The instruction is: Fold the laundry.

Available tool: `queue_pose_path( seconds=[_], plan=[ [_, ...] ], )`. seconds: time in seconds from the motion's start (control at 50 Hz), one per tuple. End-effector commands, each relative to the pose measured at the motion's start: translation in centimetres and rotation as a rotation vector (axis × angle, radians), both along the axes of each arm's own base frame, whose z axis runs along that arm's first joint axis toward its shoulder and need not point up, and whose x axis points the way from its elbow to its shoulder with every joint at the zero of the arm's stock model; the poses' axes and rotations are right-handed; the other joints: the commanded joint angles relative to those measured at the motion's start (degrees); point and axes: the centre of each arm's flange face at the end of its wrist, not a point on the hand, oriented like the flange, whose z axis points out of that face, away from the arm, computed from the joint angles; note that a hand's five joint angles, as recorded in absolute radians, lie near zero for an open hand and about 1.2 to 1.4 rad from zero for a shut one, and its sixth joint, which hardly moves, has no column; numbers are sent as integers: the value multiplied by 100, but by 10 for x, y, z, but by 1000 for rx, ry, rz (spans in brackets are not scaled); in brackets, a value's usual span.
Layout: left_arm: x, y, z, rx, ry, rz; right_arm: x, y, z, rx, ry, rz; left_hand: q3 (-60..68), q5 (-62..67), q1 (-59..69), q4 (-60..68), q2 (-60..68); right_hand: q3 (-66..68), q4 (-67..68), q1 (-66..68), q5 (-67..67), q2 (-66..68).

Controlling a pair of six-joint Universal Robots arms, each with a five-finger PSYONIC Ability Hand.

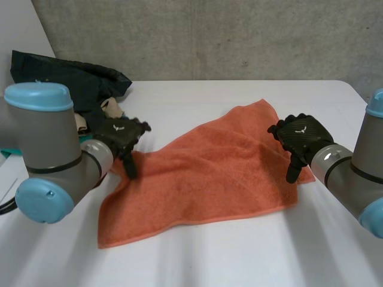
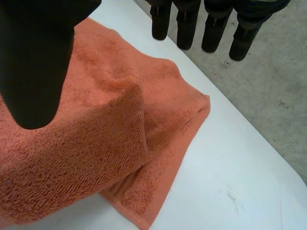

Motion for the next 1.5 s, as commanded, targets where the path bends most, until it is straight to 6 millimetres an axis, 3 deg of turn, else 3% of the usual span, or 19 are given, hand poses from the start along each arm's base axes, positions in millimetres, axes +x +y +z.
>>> queue_pose_path(
  seconds=[0.02, 0.2, 0.48, 0.56, 0.64, 0.66, 0.72, 0.8, 0.82, 0.9, 0.98, 1.12, 1.26, 1.28, 1.34, 1.4, 1.42, 1.46, 1.5],
  plan=[
    [-7, -9, 22, -85, 31, 32, -1, -3, 2, -7, -2, -4, -227, -266, -106, -187, -243, -228, -253, -261, -276, -229],
    [-22, -42, 12, -93, 34, 31, -6, -9, -5, 11, 1, -14, -56, -94, 66, -16, -72, -228, -253, -261, -276, -229],
    [-34, -69, -54, 79, -144, 24, -13, -18, -19, 46, 12, -40, 970, 932, 1092, 1010, 954, -228, -253, -261, -276, -229],
    [-32, -68, -63, 100, -199, 44, -12, -22, -18, 39, 9, -42, 1844, 1805, 1965, 1883, 1827, -228, -253, -261, -276, -229],
    [-31, -74, -60, 58, -225, 65, -11, -27, -20, 38, 8, -39, 5538, 5499, 5659, 5577, 5521, -228, -253, -261, -276, -229],
    [-32, -74, -53, 34, -224, 68, -10, -29, -21, 37, 6, -36, 6761, 6722, 6882, 6800, 6744, -228, -253, -261, -276, -229],
    [-34, -72, -36, -5, -219, 73, -8, -35, -21, 29, 1, -31, 6773, 6734, 6894, 6813, 6757, -228, -253, -261, -276, -229],
    [-36, -55, 15, -78, -160, 72, -1, -50, -14, -12, -18, -2, 6773, 6734, 6894, 6813, 6757, -228, -253, -261, -276, -229],
    [-37, -44, 41, -119, -121, 62, 4, -57, -11, -32, -32, 22, 6773, 6734, 6894, 6813, 6757, -228, -253, -261, -276, -229],
    [-37, -10, 99, -241, -31, 6, 20, -76, -3, -79, -75, 116, 6773, 6734, 6894, 6813, 6757, -228, -253, -261, -276, -229],
    [-34, 29, 139, -341, 18, -84, 39, -88, -3, -80, -116, 248, 6773, 6734, 6894, 6813, 6757, -228, -253, -261, -276, -229],
    [-21, 78, 174, -513, 21, -189, 74, -97, -14, -9, -221, 363, 6773, 6734, 6894, 6813, 6757, -228, -253, -261, -276, -229],
    [-15, 83, 184, -616, 20, -187, 108, -79, -50, 146, -283, 410, 6773, 6734, 6894, 6813, 6757, -115, -140, -148, -163, -116],
    [-13, 79, 185, -628, 16, -175, 119, -72, -59, 155, -278, 429, 6773, 6734, 6894, 6813, 6757, 2188, 2163, 2155, 2140, 2187],
    [-10, 66, 189, -653, 18, -145, 126, -76, -63, 111, -275, 397, 6773, 6734, 6894, 6813, 6757, 6757, 6732, 6724, 6709, 6757],
    [-10, 53, 190, -667, 15, -122, 115, -113, -28, -120, -287, 214, 6773, 6734, 6894, 6813, 6757, 6772, 6747, 6739, 6724, 6771],
    [-10, 43, 194, -685, 22, -105, 105, -129, 0, -252, -307, 108, 6773, 6734, 6894, 6813, 6757, 6772, 6747, 6739, 6724, 6771],
    [-10, 31, 200, -713, 34, -82, 95, -140, 31, -372, -333, 25, 6773, 6734, 6894, 6813, 6757, 6772, 6747, 6739, 6724, 6771],
    [-9, 13, 212, -768, 61, -43, 86, -142, 80, -524, -375, -14, 6773, 6734, 6894, 6813, 6757, 6772, 6747, 6739, 6724, 6771]
  ],
)
